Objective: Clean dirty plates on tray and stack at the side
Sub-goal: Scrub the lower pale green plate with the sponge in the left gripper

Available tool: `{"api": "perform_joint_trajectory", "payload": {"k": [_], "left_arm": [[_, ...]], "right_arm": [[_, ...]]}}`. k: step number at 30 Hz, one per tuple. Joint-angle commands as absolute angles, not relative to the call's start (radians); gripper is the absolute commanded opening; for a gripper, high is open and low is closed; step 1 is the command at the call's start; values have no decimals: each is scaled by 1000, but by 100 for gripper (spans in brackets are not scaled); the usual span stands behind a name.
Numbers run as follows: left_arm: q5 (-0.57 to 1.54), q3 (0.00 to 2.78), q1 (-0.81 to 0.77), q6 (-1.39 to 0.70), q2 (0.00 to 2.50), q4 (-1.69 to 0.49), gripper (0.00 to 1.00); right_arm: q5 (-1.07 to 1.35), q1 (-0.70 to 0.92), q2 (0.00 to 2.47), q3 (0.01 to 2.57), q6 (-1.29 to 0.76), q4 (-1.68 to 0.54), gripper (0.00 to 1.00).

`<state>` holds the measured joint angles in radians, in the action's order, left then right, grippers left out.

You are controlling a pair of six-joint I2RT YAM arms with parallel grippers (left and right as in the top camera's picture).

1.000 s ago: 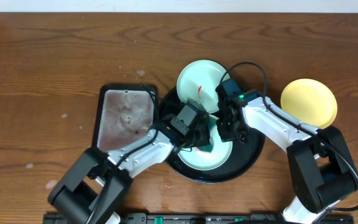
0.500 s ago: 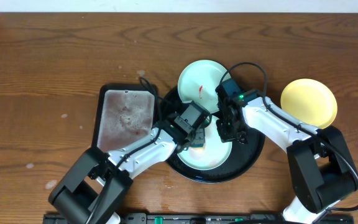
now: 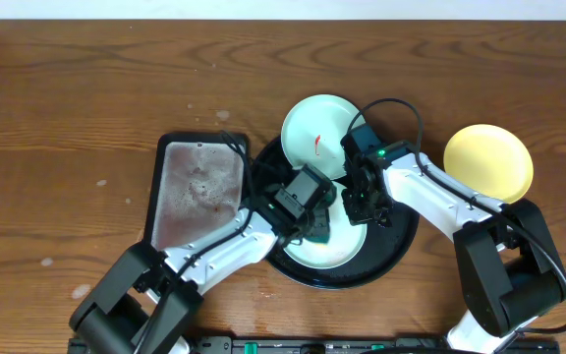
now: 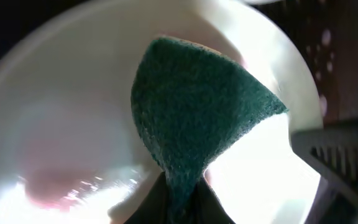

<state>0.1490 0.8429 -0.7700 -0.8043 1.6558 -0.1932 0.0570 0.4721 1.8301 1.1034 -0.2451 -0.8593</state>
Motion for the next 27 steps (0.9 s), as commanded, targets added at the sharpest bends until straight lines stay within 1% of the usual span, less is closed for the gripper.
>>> {"api": "perform_joint_trajectory", "payload": {"k": [1,6,14,17,21,24,27], "left_arm": [[172,825,-794,-882,1673,-168,7],[134,824,-815,-887,1727,-141,7],[-219,829,-804,-799,1742,-244,7],[-277,838,-787,-771,1731,-285,7],[-271,857,-760,-708,1689,-310,7],[-222,869,-753,-656,1626,-310,8],[-182,870,-753,-656,1549,-309,7]], "right_arm": [[9,468,1844,1090,-250,-876,1],[9,468,1844,1090,-250,-876,1],[9,468,1844,1090,-250,-880,1],[9,468,1844,1090,-250,-883,1],[9,468,1844,1090,-250,-883,1],[9,468,1844,1090,-250,-883,1],[9,468,1844,1090,-250,-883,1]]}}
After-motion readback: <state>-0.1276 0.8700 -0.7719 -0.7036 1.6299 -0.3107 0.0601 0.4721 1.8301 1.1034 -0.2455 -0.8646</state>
